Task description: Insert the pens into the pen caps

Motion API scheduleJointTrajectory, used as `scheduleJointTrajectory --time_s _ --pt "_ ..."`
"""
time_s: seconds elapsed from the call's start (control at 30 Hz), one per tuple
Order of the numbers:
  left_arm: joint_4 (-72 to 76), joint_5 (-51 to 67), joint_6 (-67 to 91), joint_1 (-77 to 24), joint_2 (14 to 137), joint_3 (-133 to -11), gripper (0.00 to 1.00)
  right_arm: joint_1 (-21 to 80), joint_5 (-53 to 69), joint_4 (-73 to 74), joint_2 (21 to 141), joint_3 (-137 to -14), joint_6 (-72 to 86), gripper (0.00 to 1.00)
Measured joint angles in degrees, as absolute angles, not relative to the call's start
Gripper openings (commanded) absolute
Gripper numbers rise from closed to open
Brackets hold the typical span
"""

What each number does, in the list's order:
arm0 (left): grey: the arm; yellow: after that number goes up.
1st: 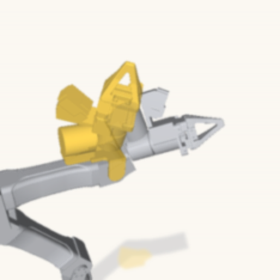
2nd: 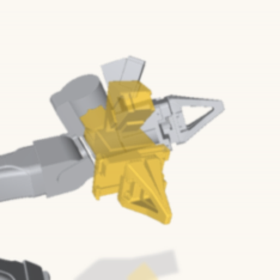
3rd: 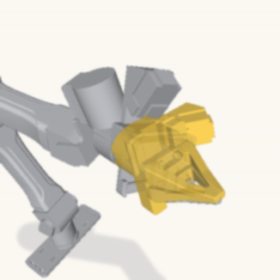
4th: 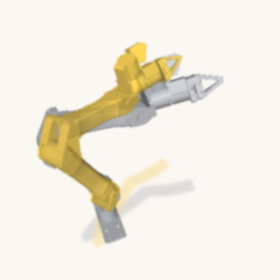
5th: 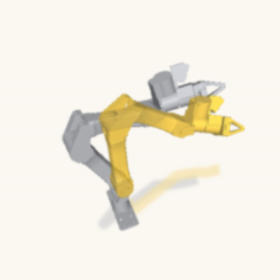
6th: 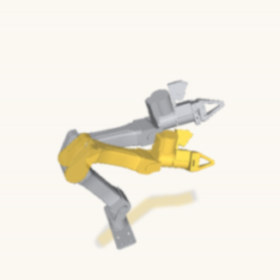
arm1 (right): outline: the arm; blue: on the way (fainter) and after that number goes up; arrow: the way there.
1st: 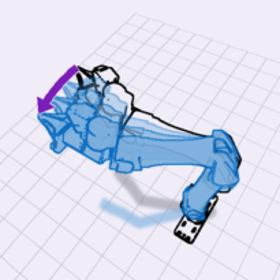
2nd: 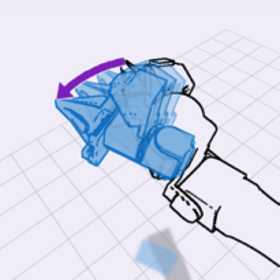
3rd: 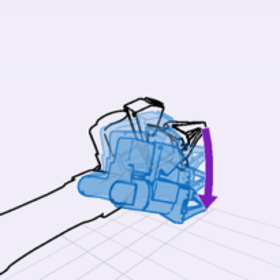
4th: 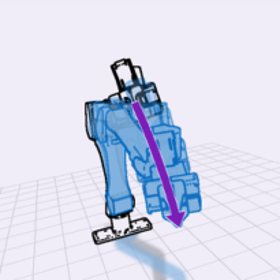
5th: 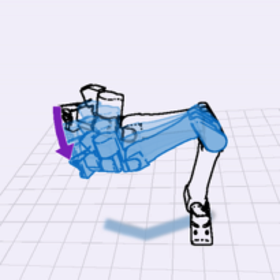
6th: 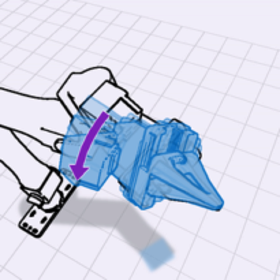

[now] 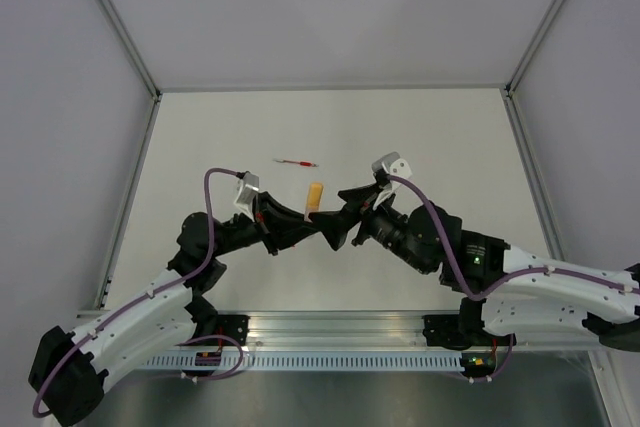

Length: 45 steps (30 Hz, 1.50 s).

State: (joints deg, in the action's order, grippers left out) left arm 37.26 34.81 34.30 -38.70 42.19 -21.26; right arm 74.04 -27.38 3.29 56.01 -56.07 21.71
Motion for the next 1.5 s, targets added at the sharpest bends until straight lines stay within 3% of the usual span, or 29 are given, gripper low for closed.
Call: scheduleJointTrajectory --time_s 0.2,0.47,0.57,0.7,0.93,1.13,1.5 --pt "41.4 39.2 35.8 -38.7 44.6 -21.1 0.02 74.1 -17.8 4.4 53.6 -59.7 17.0 0.89" --pt "48.6 45.4 37.8 -38.7 45.4 -20.5 0.02 74.1 -14.8 5.2 54.2 -63.9 13.3 0.86" --pt "51.2 47.1 38.6 -38.7 45.5 -20.1 0.02 74.1 -14.8 4.8 54.5 -64.4 12.9 0.76" --pt "53.8 48.6 39.6 -38.7 45.8 -19.7 0.02 74.1 -14.0 2.9 54.5 -64.2 13.1 0.45" --pt "55.2 49.7 40.1 -38.7 46.1 -19.5 0.02 74.1 -12.1 0.5 55.8 -63.8 14.2 0.25" --pt "55.7 49.8 40.3 -38.7 46.1 -19.4 0.02 74.1 -10.8 0.3 58.0 -62.9 15.7 0.19" --pt "55.8 50.1 40.6 -38.7 46.1 -19.1 0.02 74.1 -10.6 -0.5 58.5 -62.5 16.7 0.18"
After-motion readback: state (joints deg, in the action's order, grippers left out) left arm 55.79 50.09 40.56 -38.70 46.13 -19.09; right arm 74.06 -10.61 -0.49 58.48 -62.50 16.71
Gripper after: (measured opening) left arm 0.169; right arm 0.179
